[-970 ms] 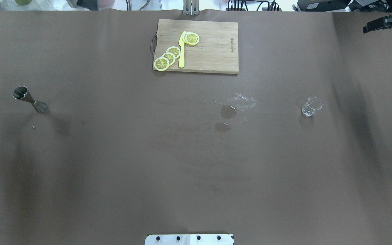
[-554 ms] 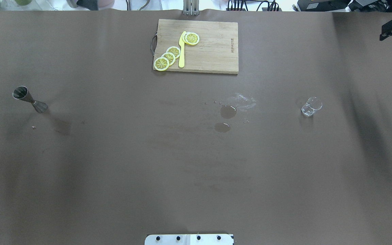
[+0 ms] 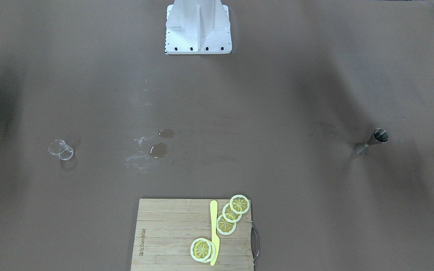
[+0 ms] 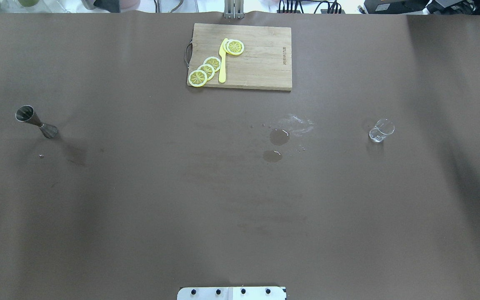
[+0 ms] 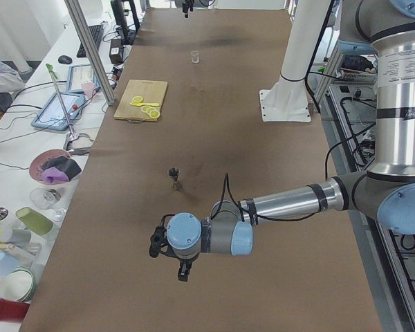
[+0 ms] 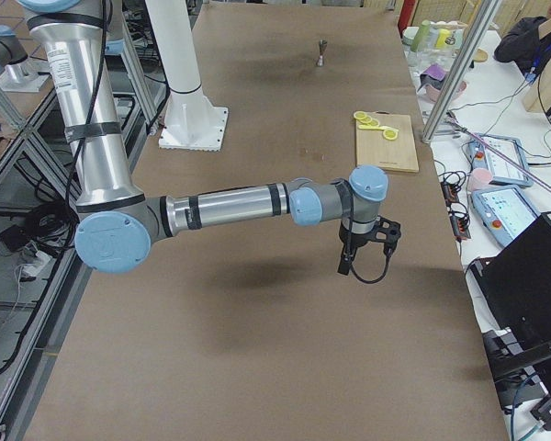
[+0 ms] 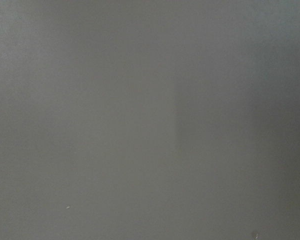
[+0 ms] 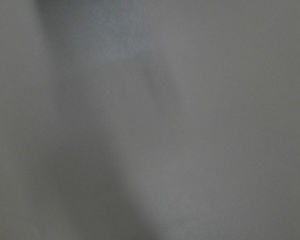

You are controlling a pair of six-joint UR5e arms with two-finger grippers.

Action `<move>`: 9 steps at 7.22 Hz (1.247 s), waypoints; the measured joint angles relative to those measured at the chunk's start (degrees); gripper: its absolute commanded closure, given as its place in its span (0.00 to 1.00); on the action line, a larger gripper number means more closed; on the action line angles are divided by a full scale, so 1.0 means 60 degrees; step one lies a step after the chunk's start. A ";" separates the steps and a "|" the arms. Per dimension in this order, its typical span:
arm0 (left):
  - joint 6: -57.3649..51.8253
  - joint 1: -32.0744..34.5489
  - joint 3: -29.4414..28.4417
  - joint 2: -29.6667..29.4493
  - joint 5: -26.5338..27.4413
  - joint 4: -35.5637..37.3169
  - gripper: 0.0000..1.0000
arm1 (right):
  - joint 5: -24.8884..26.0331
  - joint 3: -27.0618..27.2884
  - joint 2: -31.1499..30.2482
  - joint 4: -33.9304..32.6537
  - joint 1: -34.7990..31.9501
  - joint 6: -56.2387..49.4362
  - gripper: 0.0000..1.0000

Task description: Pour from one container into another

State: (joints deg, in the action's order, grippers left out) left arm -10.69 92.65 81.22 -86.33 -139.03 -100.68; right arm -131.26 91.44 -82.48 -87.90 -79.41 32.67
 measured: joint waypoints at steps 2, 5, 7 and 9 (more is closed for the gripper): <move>-0.0386 0.0097 0.0703 -0.0382 0.0289 0.2181 0.02 | -0.0394 0.0270 -0.0910 -0.0051 -0.0472 -0.0987 0.00; 0.0279 0.0083 0.1260 -0.0641 0.0295 0.2896 0.02 | -0.0579 0.0306 -0.1156 -0.0542 -0.1179 -0.2475 0.00; 0.0906 0.0052 0.1313 -0.0922 0.0280 0.2929 0.02 | -0.0539 0.0363 -0.1127 -0.0817 -0.1464 -0.3363 0.00; 0.1027 0.0009 0.1302 -0.1162 0.0277 0.3023 0.02 | -0.0538 0.0367 -0.1215 -0.0924 -0.1701 -0.4230 0.00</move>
State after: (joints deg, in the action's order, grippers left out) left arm -4.53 92.70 89.03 -93.31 -137.37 -82.55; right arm -134.48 93.64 -89.76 -93.44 -89.62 7.29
